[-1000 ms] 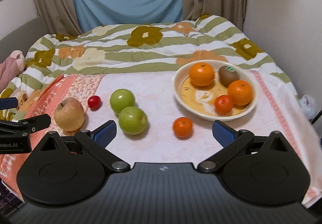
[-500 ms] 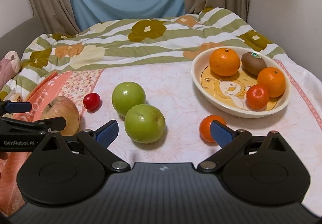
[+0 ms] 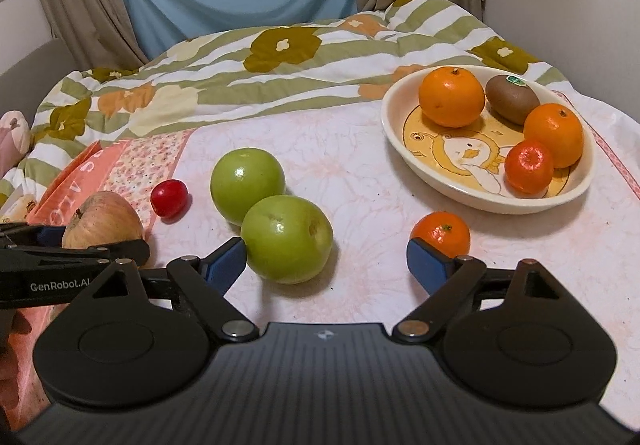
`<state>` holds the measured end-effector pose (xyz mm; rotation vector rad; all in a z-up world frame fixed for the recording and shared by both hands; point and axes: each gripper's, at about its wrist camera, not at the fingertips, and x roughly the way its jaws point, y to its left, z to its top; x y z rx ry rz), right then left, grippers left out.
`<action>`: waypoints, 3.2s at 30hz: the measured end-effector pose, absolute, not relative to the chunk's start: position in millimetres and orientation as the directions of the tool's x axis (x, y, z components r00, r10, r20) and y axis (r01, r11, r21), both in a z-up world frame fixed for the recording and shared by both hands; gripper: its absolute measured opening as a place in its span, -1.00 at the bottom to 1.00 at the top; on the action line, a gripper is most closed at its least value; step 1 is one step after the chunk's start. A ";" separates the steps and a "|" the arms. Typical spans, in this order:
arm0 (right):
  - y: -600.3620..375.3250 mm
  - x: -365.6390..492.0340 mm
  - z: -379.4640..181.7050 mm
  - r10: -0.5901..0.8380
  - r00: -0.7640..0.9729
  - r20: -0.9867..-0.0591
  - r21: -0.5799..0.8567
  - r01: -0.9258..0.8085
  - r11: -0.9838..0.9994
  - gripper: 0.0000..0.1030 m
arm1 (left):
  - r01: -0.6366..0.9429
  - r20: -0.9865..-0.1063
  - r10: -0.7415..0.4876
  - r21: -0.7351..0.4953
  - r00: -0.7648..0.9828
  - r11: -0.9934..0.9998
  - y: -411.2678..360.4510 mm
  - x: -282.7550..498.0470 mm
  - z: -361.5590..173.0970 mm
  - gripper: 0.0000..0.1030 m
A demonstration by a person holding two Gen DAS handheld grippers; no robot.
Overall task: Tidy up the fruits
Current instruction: 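Grasp the large apple with the left tool while the right tool grasps a green apple, then carry the large apple into the bowl with the left tool while the right tool carries the green apple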
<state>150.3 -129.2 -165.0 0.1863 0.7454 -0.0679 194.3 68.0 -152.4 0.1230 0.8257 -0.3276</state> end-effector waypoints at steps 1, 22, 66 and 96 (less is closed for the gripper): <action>-128.4 150.8 -165.1 0.011 0.733 -0.680 0.148 0.122 0.981 0.95 | 0.336 -0.735 -0.239 -0.017 0.634 0.942 68.0 193.4 -152.6 0.52; -114.4 168.9 -170.7 0.062 0.727 -0.683 0.144 0.051 0.988 0.61 | 0.304 -0.728 -0.220 -0.016 0.649 0.952 77.7 171.3 -148.0 0.51; -205.4 114.3 -70.9 0.099 0.756 -0.647 0.144 -0.006 0.990 0.38 | 0.267 -0.661 -0.208 -0.012 0.721 0.964 9.0 115.5 -54.6 0.51; -379.4 199.0 -91.3 0.147 0.735 -0.662 0.123 -0.086 0.989 0.38 | 0.310 -0.707 -0.216 0.005 0.673 0.951 -176.9 202.3 -99.6 0.51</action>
